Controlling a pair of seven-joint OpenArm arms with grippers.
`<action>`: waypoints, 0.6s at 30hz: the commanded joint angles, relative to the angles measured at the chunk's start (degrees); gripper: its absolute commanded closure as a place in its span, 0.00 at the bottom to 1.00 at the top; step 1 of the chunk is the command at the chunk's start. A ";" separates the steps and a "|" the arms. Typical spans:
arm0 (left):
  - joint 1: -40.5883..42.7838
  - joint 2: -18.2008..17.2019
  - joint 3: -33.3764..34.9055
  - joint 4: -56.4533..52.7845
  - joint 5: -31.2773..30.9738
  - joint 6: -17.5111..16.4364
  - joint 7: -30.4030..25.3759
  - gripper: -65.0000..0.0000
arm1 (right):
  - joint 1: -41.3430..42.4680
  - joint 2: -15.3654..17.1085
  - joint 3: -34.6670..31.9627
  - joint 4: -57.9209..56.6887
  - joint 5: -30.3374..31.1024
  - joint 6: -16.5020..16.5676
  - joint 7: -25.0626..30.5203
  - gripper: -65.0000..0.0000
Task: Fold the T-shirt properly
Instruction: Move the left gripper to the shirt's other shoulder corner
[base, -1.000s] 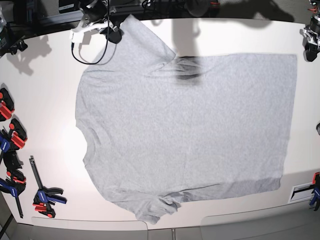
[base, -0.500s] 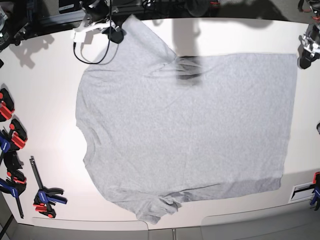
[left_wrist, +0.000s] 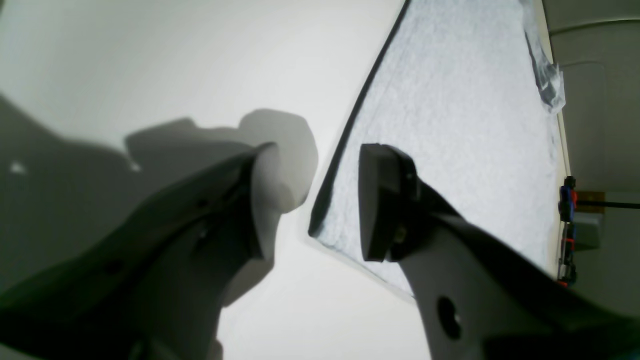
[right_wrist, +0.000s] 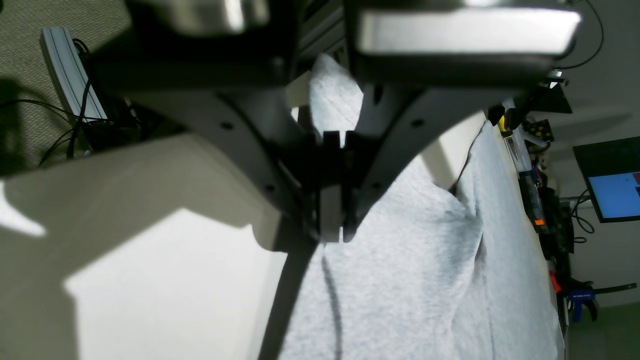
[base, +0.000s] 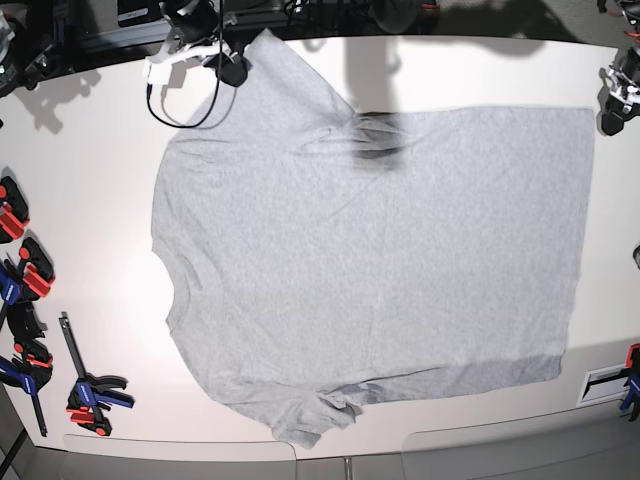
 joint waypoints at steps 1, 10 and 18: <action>0.63 -0.50 0.28 -0.09 3.37 1.60 3.67 0.62 | -0.81 0.13 0.13 0.42 -1.29 -0.63 -0.81 1.00; 0.59 -0.50 0.28 -0.09 2.45 -0.26 5.97 0.62 | -0.81 0.13 0.13 0.42 -1.29 -0.63 -0.81 1.00; 0.59 -0.48 0.28 -0.09 -0.07 -1.77 9.25 0.62 | -0.81 0.15 0.13 0.42 -1.29 -0.61 -0.81 1.00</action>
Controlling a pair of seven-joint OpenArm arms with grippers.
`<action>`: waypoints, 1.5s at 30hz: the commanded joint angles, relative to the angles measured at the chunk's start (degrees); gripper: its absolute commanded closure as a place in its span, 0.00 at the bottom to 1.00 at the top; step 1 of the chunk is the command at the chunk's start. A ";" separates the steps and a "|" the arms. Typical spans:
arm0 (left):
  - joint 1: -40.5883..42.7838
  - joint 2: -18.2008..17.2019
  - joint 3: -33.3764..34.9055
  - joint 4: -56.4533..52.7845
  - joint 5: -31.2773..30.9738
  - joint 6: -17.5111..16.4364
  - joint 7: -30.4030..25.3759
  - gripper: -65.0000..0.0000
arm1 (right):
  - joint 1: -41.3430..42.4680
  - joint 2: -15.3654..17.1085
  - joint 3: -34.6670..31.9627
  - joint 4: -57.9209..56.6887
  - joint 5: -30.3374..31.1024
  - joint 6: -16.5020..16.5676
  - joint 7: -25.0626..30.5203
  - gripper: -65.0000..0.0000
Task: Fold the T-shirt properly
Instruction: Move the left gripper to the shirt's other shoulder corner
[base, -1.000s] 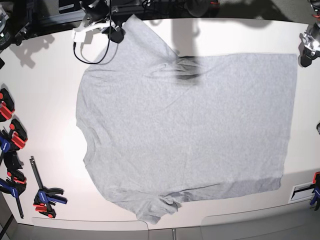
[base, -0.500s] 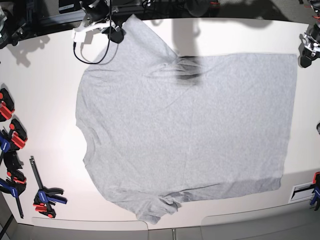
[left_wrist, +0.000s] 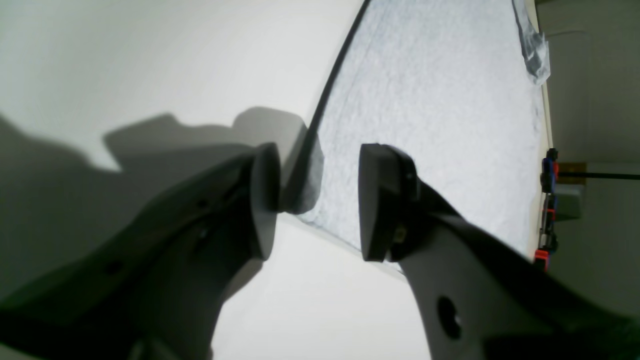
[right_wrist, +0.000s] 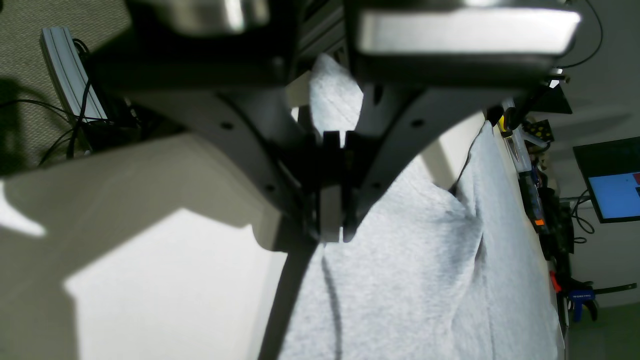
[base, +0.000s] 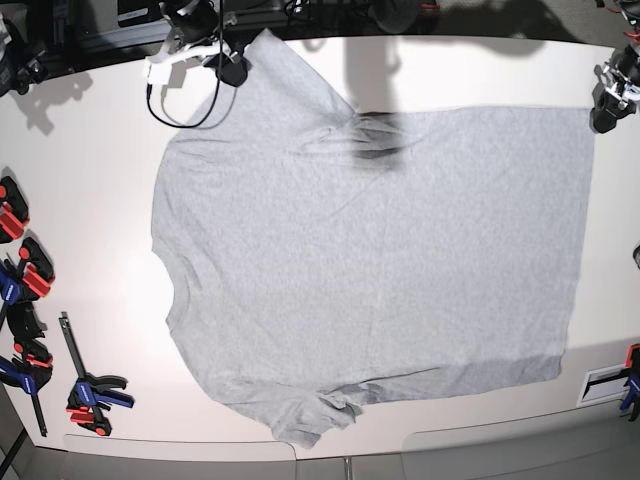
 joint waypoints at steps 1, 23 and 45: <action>0.61 -0.63 0.26 -0.07 2.91 1.01 3.41 0.62 | -0.81 0.15 0.13 0.44 -1.29 -0.61 -0.81 1.00; 0.98 -0.66 1.01 8.24 10.23 0.02 4.17 0.62 | -0.81 0.15 0.13 0.44 -1.31 -0.61 -1.03 1.00; 0.96 -0.70 11.72 8.24 4.70 -0.04 0.50 1.00 | -0.83 0.13 0.17 0.48 -1.36 0.20 -1.01 1.00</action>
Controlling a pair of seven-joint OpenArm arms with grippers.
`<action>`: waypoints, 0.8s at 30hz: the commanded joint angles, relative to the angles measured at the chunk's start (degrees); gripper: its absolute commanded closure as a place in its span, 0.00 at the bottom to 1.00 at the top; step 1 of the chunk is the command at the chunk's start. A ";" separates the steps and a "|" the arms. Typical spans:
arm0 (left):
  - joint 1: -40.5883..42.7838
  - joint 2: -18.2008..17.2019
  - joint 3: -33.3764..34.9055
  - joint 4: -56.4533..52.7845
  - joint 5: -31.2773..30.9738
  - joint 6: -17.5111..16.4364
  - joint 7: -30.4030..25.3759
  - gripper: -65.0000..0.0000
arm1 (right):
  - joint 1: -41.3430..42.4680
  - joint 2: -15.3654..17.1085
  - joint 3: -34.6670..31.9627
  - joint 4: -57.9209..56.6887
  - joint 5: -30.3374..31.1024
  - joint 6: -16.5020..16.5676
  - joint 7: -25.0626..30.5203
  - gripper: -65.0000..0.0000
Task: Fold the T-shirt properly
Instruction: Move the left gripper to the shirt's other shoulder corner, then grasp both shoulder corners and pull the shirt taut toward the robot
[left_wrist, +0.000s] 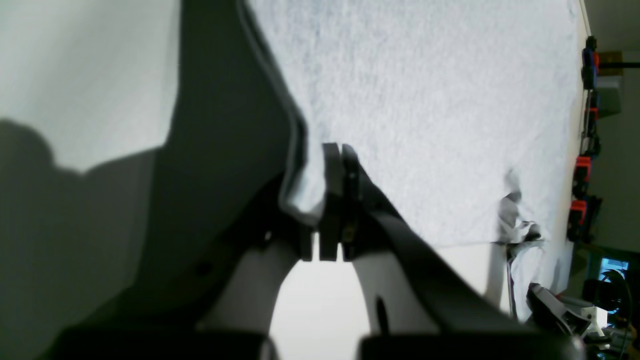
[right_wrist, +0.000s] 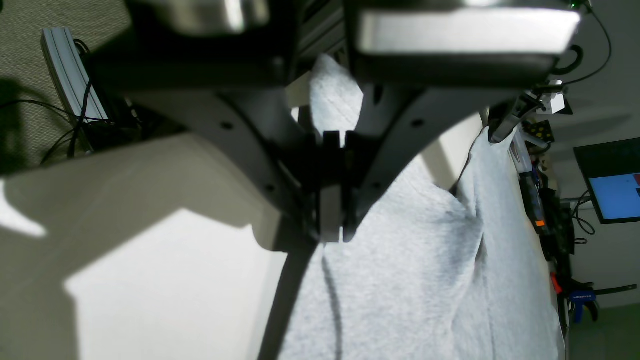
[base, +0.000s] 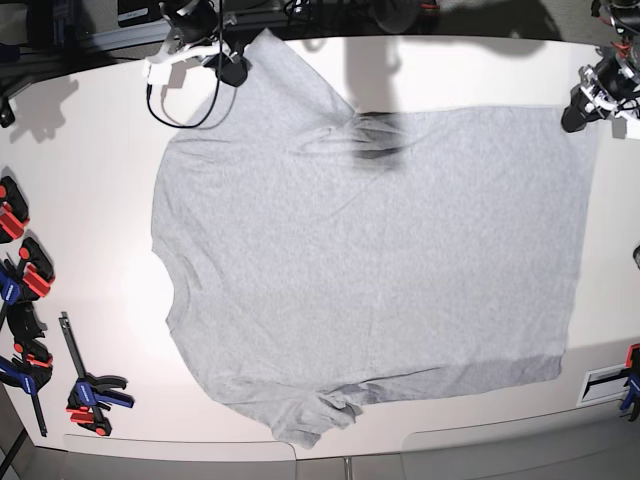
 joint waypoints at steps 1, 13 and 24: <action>0.31 -0.92 0.04 0.09 2.51 1.05 0.90 1.00 | -0.83 0.02 0.28 0.46 -1.31 1.03 -0.79 1.00; 6.40 -1.14 -6.51 0.17 -3.15 -0.90 1.88 1.00 | -6.10 0.02 2.32 7.61 -1.29 4.70 -0.59 1.00; 14.84 -0.61 -10.58 4.59 -7.15 -0.93 2.54 1.00 | -10.64 0.02 9.01 12.00 2.45 7.93 -2.27 1.00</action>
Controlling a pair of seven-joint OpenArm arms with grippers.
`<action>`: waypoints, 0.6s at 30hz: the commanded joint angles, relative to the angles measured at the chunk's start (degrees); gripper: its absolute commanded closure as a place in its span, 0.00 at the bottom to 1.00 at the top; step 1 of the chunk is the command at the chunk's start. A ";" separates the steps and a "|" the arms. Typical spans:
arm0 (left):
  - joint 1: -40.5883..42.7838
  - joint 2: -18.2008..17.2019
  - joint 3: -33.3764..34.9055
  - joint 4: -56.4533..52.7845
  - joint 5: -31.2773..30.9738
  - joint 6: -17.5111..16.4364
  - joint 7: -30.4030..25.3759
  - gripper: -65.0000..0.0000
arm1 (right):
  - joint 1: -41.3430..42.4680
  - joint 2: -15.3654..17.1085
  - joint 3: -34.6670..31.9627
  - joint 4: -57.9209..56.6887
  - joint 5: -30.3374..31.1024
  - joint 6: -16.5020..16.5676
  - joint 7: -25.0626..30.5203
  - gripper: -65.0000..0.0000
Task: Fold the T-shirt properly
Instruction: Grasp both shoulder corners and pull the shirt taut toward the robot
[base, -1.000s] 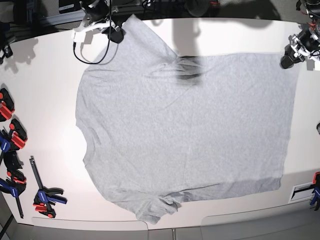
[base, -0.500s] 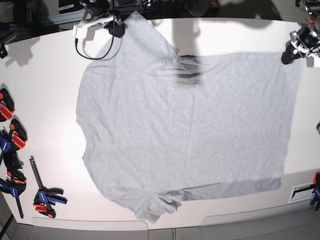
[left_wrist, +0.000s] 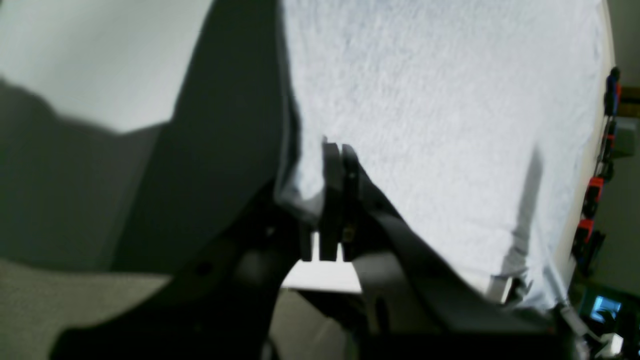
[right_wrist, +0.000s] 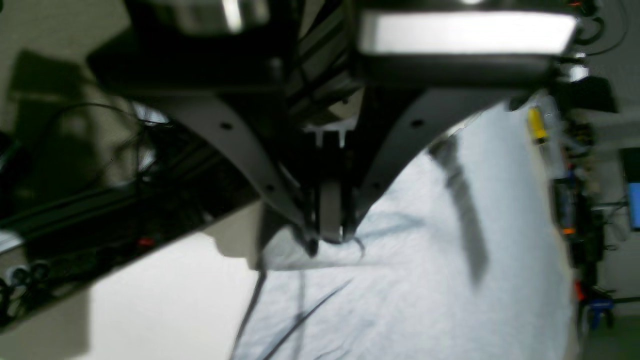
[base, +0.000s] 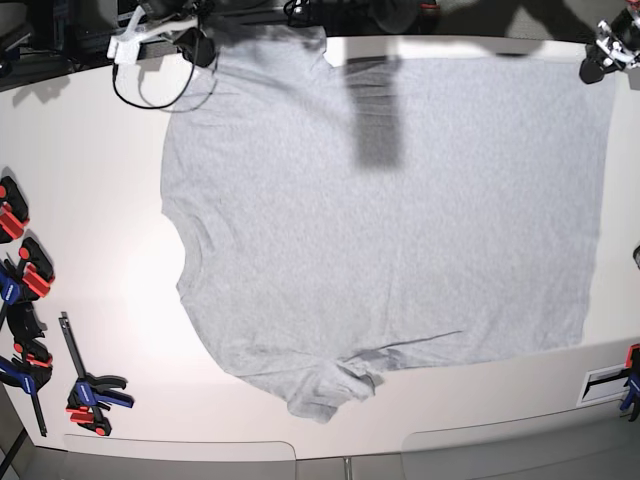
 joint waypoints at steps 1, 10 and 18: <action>1.18 -1.01 -0.37 1.40 -0.09 0.18 0.17 1.00 | -1.66 0.15 0.37 1.42 1.27 2.19 0.70 1.00; 4.83 4.15 -0.37 9.97 0.55 0.18 0.42 1.00 | -5.53 -1.66 0.90 3.23 5.35 6.10 -1.97 1.00; 6.38 5.81 -1.99 13.75 1.18 0.18 0.37 1.00 | -8.50 -2.08 1.40 3.23 9.79 8.44 -4.22 1.00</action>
